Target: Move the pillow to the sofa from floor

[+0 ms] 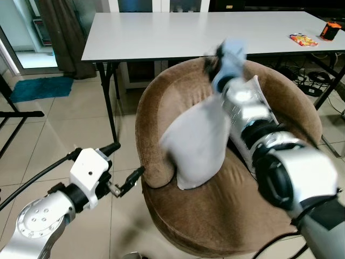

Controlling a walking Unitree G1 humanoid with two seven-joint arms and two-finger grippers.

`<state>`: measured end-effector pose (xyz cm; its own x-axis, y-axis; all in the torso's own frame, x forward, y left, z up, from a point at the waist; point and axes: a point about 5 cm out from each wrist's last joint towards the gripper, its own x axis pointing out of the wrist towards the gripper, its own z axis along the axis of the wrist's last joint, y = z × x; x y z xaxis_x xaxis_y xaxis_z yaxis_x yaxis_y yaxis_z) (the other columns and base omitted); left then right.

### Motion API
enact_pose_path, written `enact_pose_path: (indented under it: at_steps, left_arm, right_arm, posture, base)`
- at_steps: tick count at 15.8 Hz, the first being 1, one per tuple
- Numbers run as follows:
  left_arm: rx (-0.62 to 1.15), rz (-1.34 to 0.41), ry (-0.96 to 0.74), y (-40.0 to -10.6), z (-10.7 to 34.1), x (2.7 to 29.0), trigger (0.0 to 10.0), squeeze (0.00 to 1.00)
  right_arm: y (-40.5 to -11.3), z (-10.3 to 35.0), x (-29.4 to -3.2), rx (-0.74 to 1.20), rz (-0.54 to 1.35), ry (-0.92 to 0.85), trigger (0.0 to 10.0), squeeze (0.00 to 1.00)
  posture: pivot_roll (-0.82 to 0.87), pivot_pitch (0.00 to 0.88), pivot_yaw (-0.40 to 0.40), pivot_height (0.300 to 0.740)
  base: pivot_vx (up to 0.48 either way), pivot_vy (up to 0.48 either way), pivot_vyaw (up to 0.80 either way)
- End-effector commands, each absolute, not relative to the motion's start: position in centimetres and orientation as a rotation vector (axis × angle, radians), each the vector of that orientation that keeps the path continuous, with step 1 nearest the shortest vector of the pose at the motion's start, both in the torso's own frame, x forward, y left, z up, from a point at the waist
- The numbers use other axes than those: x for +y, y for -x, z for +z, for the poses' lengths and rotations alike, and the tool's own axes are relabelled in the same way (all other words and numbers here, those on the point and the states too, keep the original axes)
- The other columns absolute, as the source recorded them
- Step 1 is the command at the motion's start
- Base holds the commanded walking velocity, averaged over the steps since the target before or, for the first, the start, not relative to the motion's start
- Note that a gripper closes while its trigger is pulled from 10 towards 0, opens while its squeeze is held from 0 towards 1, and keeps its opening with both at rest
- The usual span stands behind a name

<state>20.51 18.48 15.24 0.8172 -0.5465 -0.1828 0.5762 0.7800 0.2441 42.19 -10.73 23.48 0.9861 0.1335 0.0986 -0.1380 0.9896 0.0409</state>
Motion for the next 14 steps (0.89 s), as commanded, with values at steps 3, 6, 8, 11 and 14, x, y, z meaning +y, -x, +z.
enact_pose_path:
  at_steps: [3,6,8,11,14]
  left_arm:
    - [0.1,-0.57,-0.307,-20.8,14.8,17.9,10.0,0.0]
    - [0.119,-0.54,-0.307,-20.6,14.1,17.7,10.0,0.0]
    - [0.114,-0.54,-0.304,-20.9,14.0,17.6,10.0,0.0]
    - [0.101,-0.407,-0.29,-22.0,13.6,18.3,10.0,0.0]
    - [0.064,-0.221,-0.234,-22.3,13.6,18.6,10.0,0.0]
  right_arm:
    - [-41.7,21.0,-11.7,-0.034,0.223,-0.119,10.0,0.0]
    - [-40.2,16.3,-14.4,0.049,0.224,-0.061,10.0,0.0]
    - [-38.9,13.9,-16.4,0.073,0.216,-0.036,10.0,0.0]
    - [-36.5,12.5,-17.5,0.031,0.231,-0.033,10.0,0.0]
    - [-31.6,12.9,-16.8,0.001,0.18,-0.125,10.0,0.0]
  posture:
    - [0.1,0.0,-0.02,0.74]
    - [0.09,0.0,-0.021,0.74]
    - [0.06,0.0,-0.002,0.74]
    - [0.03,0.0,0.013,0.74]
    - [0.01,0.0,-0.004,0.74]
  base:
    - [0.0,0.0,0.0]
    - [0.0,0.0,0.0]
    - [0.0,0.0,0.0]
    - [0.0,0.0,0.0]
    - [0.0,0.0,0.0]
